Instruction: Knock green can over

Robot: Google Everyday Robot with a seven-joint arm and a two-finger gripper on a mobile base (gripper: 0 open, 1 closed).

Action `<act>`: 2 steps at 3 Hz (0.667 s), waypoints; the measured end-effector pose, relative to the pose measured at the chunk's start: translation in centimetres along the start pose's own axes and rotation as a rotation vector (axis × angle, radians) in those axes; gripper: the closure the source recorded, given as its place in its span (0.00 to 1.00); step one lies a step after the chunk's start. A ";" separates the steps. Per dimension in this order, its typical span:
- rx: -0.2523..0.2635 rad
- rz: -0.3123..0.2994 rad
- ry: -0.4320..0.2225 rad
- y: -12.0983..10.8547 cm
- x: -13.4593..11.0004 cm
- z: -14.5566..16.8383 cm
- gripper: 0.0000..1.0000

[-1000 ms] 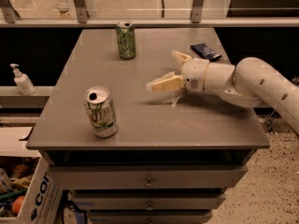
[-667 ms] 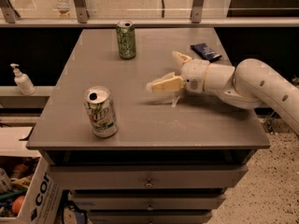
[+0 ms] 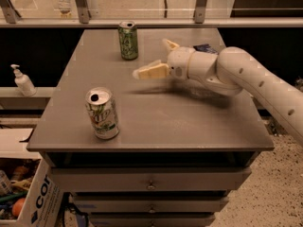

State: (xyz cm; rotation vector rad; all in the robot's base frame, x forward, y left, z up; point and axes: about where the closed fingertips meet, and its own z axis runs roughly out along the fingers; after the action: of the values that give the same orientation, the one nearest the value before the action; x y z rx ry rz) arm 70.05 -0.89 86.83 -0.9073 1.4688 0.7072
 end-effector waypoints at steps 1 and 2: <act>0.007 -0.026 0.011 -2.0 -0.8 4.0 0.00; 0.016 -0.024 0.028 -3.9 -0.5 8.0 0.00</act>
Offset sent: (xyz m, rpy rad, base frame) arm 0.1210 0.0722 -0.0071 -0.0530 0.0063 -0.0362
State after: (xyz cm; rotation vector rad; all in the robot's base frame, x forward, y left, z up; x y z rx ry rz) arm 77.50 3.95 86.82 -0.9243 1.4840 0.6669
